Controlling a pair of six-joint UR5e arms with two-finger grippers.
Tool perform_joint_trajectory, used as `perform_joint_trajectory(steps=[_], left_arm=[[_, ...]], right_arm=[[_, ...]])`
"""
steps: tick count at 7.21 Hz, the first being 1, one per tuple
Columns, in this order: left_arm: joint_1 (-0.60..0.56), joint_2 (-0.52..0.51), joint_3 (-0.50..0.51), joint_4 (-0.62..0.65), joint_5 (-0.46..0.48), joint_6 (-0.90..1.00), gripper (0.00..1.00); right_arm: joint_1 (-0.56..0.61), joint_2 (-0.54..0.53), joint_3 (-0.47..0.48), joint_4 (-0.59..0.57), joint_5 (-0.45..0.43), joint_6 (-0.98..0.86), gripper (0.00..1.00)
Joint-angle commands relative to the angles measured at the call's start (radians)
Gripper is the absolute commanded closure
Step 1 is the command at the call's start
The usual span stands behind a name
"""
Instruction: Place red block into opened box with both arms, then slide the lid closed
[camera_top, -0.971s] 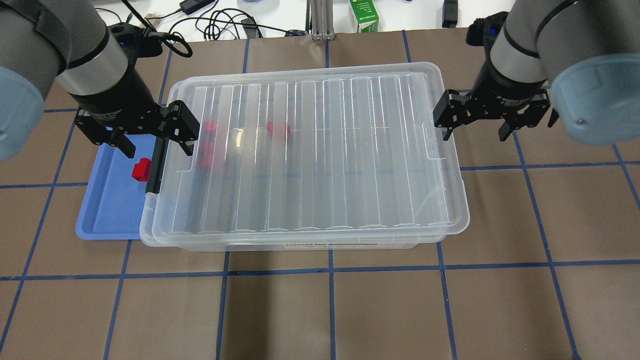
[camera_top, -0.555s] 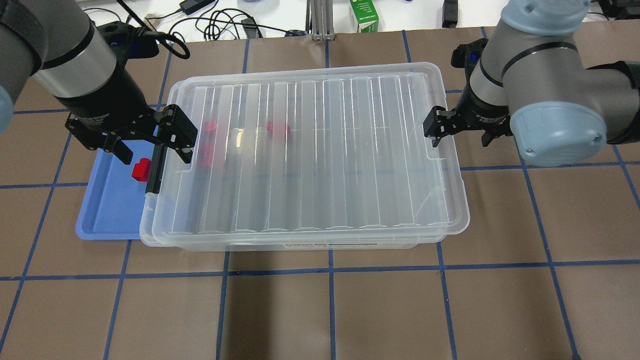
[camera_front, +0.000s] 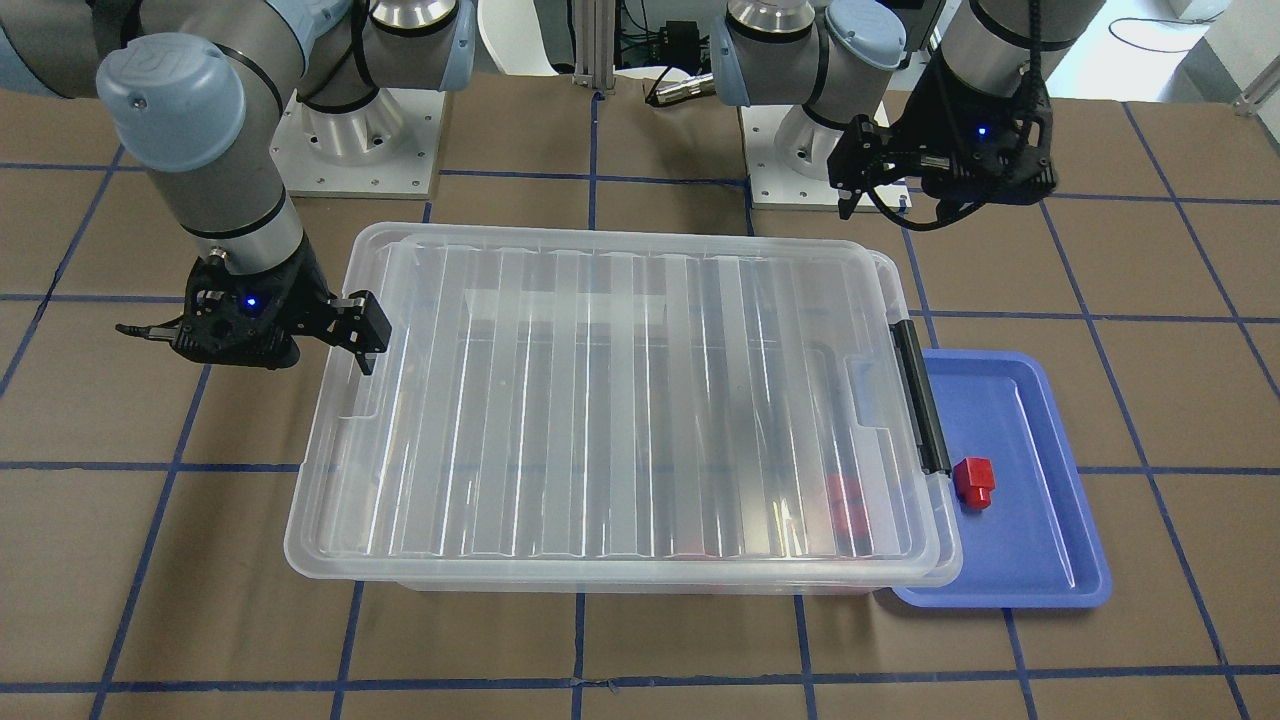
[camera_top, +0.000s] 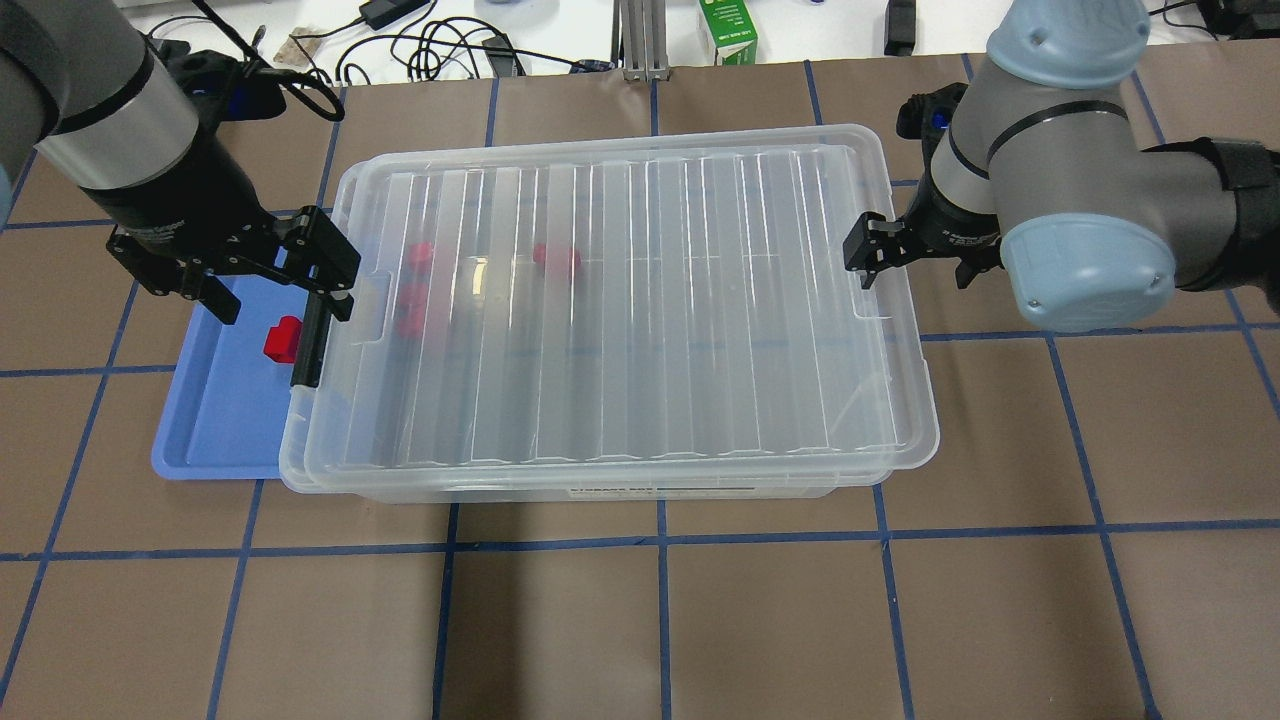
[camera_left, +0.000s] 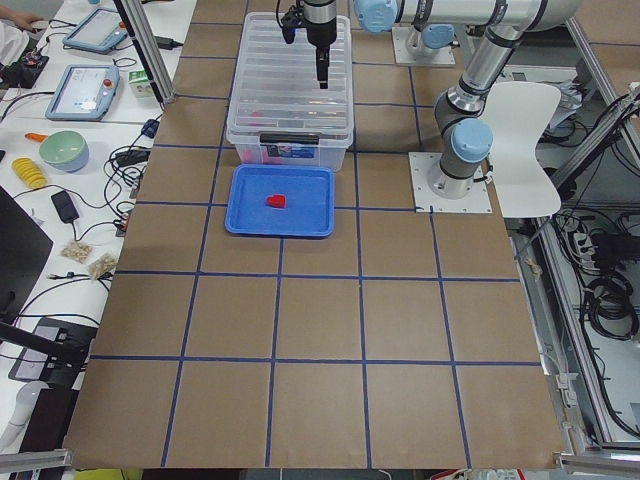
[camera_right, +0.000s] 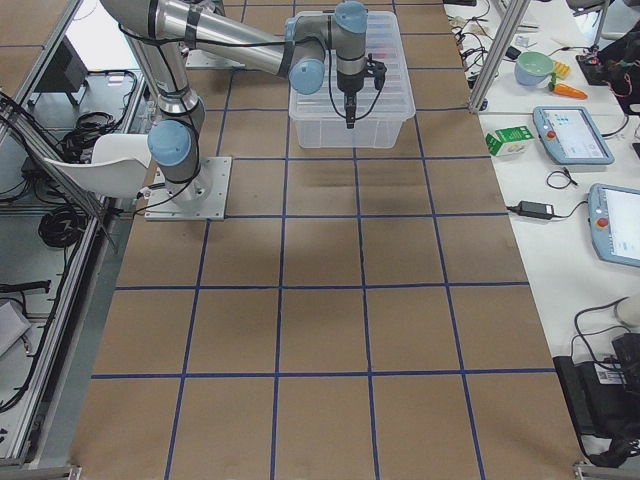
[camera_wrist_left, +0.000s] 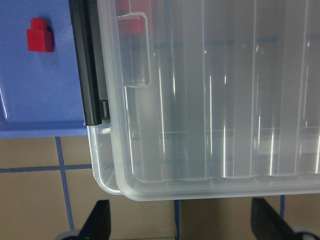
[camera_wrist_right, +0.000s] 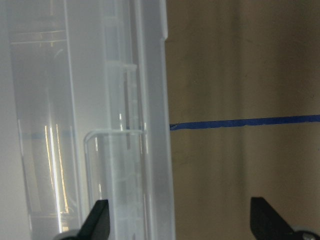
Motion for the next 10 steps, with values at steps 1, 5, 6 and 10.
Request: perform_joint_trajectory(steps=[1,5,6,10], left_arm=[[0.095,-0.006,-0.013,0.006,0.003,0.125,0.00],[0.270,-0.030,-0.094,0.059,-0.005,0.301,0.00],[0.280,-0.040,-0.113,0.123,0.001,0.350,0.00],[0.386,-0.113,-0.137,0.217,0.003,0.486,0.00]], right_arm=[[-0.004,0.025,-0.001,-0.002,-0.002,-0.001,0.00],[-0.112,0.022,0.000,-0.005,-0.009,-0.093,0.00],[-0.134,0.025,-0.001,-0.005,-0.011,-0.144,0.00],[-0.215,0.024,-0.007,-0.004,-0.057,-0.243,0.00]])
